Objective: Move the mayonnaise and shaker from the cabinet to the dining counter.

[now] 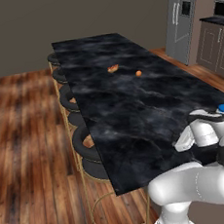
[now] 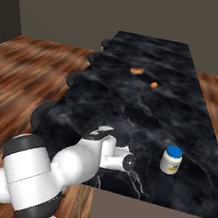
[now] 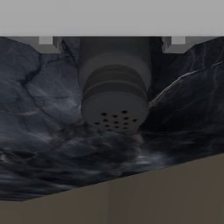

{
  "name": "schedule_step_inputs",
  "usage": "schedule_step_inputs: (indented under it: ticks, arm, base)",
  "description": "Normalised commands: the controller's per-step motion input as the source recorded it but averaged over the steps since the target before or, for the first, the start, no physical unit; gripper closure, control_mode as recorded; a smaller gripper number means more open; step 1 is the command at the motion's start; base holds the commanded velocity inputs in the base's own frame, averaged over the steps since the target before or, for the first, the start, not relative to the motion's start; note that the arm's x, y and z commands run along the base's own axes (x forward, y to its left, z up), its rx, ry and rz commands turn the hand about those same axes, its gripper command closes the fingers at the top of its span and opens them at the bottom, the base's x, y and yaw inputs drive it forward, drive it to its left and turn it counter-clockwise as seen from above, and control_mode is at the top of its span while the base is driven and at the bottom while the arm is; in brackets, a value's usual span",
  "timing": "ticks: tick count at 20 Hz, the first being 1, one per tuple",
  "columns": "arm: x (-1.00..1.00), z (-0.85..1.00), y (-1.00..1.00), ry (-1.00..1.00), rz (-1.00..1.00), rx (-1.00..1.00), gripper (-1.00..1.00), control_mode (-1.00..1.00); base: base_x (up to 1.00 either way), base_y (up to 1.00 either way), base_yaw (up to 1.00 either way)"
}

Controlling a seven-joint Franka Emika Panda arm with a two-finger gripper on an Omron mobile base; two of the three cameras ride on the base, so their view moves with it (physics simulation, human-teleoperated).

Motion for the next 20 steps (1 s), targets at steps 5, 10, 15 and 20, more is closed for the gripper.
schedule_step_inputs:
  ticks: [5, 10, 15, 20]
  arm:
    - [0.0, 0.0, -0.06, -0.01, 0.0, 0.0, -1.0, -1.0]
    - [-0.01, 0.13, -0.19, 0.0, 0.0, 0.04, -1.0, -1.0]
    - [-0.11, 0.39, -0.28, -0.01, 0.0, 0.06, -1.0, -1.0]
    - [-0.27, 0.68, -0.08, -0.03, 0.0, 0.04, -1.0, -1.0]
  base:
    - [0.0, 0.0, 0.0]
    - [0.0, 0.0, 0.0]
    - [0.0, 0.0, 0.0]
    - [0.0, 0.0, 0.0]
